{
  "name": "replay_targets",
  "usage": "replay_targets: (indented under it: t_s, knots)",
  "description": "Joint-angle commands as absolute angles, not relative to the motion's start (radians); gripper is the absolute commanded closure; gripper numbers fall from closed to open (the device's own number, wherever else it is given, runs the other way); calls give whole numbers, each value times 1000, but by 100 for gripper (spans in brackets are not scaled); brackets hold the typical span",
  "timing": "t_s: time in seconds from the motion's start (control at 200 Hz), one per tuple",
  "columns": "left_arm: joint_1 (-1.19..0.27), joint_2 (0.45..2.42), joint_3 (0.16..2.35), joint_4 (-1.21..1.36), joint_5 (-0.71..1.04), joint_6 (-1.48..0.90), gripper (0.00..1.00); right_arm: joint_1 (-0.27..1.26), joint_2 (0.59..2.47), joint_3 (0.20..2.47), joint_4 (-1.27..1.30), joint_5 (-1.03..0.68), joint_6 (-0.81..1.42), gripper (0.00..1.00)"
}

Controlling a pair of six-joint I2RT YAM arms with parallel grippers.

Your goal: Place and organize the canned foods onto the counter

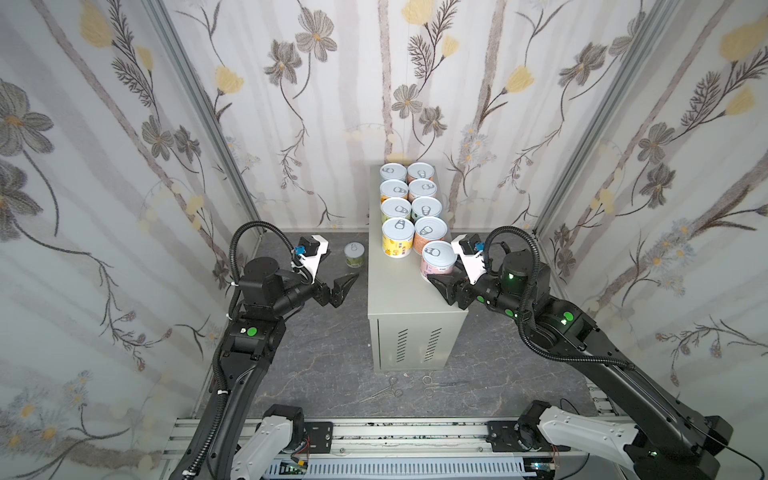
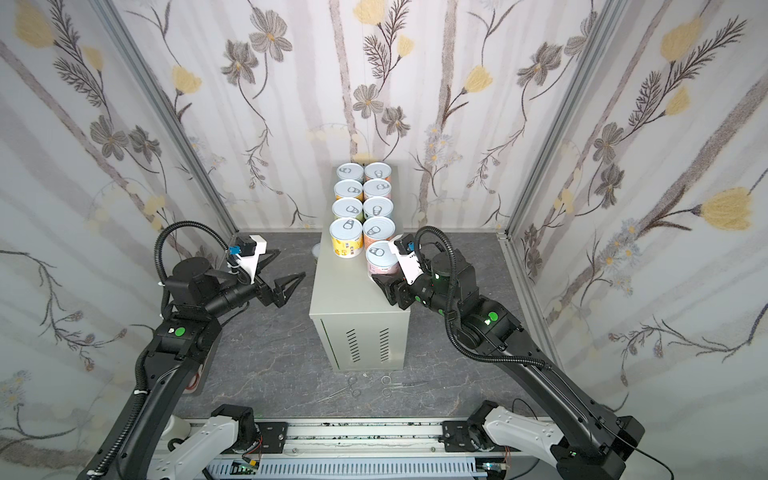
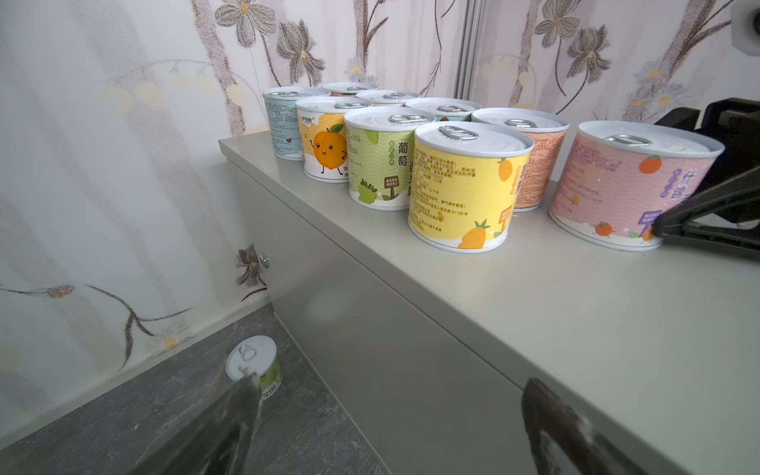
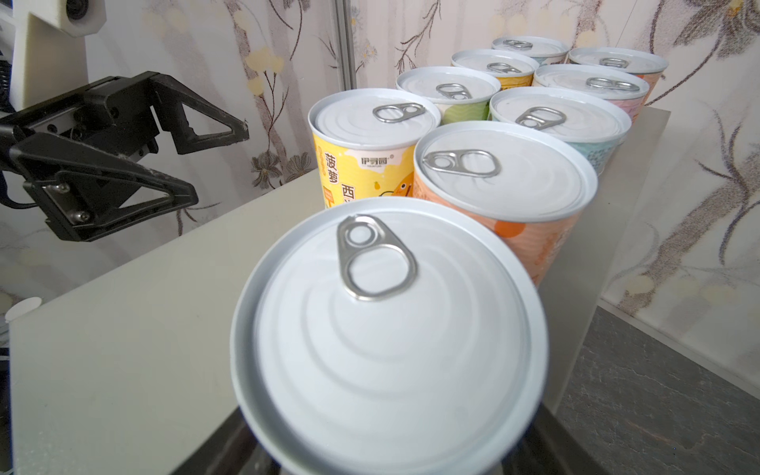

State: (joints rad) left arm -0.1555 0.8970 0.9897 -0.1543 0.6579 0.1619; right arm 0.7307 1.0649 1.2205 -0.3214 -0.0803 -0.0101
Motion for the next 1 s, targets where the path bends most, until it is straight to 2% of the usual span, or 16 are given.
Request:
replay_targets:
  t_s: [0.0, 0.565, 0.664, 0.779, 0.994]
  knots:
    - [-156, 894, 986, -135, 660, 179, 0, 732, 1066, 1226, -314, -95, -32, 29]
    - [-164, 907, 974, -117, 662, 178, 0, 732, 1084, 1249, -337, -91, -46, 29]
    - [-164, 910, 974, -115, 664, 174, 0, 732, 1083, 1246, -337, -88, -45, 26]
    - [-166, 910, 971, -115, 663, 174, 0, 732, 1082, 1244, -332, -89, -40, 18]
    - [-166, 917, 974, -115, 661, 172, 0, 732, 1082, 1244, -327, -92, -40, 16]
